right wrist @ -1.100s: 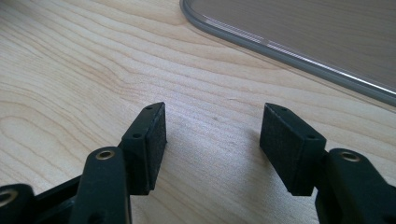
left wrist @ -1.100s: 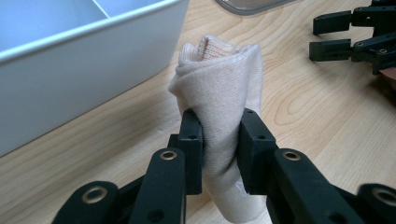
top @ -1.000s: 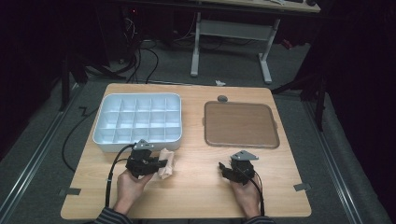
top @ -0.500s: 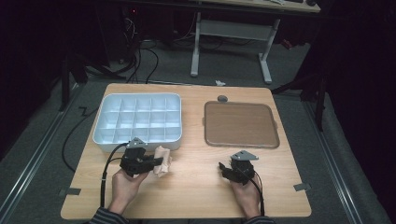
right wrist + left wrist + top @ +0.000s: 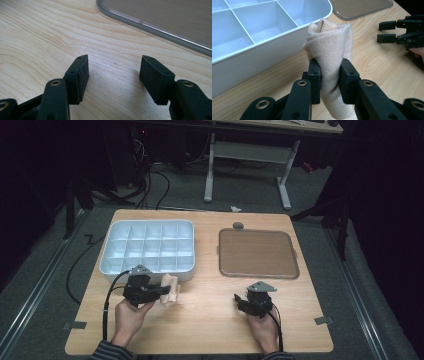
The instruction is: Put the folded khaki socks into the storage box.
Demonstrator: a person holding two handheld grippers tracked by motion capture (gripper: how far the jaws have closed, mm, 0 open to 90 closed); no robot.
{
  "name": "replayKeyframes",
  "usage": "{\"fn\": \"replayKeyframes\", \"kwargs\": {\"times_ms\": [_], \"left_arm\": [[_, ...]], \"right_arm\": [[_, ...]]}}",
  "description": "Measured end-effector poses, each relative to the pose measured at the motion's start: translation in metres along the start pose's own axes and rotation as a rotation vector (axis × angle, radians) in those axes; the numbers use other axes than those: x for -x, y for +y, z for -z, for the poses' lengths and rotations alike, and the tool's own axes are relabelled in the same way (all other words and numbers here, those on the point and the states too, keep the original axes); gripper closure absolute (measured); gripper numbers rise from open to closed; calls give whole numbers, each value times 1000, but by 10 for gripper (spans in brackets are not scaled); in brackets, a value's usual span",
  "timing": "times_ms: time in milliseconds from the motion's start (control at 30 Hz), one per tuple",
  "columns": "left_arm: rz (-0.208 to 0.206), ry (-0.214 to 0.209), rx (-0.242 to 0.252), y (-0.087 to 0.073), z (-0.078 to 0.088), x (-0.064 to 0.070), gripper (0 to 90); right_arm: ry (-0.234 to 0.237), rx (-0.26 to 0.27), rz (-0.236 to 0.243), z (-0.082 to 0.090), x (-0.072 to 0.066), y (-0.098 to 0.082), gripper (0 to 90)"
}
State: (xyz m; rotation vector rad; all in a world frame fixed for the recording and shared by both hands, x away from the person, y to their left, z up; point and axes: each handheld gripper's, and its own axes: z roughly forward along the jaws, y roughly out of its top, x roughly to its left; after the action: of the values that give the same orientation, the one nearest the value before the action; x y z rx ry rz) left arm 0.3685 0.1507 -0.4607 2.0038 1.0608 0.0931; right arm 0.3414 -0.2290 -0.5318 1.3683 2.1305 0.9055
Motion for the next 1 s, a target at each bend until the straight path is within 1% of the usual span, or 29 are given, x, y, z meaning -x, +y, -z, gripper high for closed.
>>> {"fn": "replayKeyframes", "kwargs": {"times_ms": [300, 433, 667, 767, 1000], "left_arm": [[8, -2, 9, 3, 7, -5, 742], [32, -15, 21, 5, 11, -9, 742], [22, 3, 19, 9, 18, -12, 742], [17, 5, 21, 12, 20, -12, 742], [19, 3, 29, 14, 21, -16, 741]], "right_arm": [[0, 0, -2, 0, 0, 0, 404], [0, 0, 0, 0, 0, 0, 404], [1, 0, -1, 0, 0, 0, 404], [0, 1, 1, 0, 0, 0, 403], [-1, 0, -3, 0, 0, 0, 402]]}}
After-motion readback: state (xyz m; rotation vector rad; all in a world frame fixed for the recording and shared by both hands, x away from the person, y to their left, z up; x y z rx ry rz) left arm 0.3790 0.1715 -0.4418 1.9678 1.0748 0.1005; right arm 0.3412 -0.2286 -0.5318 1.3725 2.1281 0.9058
